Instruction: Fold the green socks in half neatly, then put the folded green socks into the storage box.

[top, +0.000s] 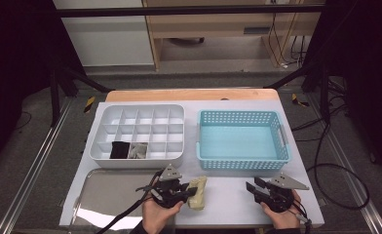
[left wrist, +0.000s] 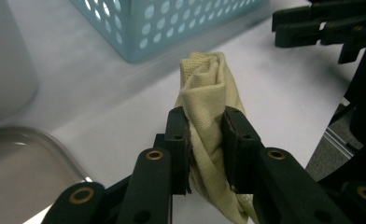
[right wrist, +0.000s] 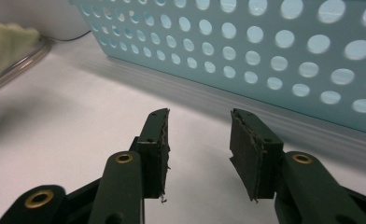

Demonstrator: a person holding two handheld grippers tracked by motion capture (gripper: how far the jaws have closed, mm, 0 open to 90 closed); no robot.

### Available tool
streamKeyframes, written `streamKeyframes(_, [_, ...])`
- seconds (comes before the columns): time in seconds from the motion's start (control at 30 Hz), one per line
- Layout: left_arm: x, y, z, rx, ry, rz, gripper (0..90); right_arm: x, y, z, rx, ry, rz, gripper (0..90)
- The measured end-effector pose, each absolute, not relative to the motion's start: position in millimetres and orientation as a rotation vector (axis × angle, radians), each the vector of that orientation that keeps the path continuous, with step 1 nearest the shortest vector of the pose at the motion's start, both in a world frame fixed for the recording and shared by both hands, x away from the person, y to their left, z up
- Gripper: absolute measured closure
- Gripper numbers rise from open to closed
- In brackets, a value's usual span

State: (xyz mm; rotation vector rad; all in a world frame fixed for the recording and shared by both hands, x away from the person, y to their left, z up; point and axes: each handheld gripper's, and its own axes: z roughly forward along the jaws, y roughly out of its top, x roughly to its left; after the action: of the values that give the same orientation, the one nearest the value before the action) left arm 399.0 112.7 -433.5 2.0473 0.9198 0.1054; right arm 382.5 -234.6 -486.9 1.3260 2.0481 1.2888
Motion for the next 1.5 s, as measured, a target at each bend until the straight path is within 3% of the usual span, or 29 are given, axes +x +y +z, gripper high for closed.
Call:
streamKeyframes(0.83, [416.6,192.6,-360.4,1.908,0.965,0.377,72.9,377.0,-248.5,-485.9,1.349,1.962,1.246,42.6])
streamKeyframes(1.5, [456.7,226.3,-336.9,1.815,1.034,0.559,72.8,377.0,-247.8,-486.3,1.342,1.957,1.242,39.0])
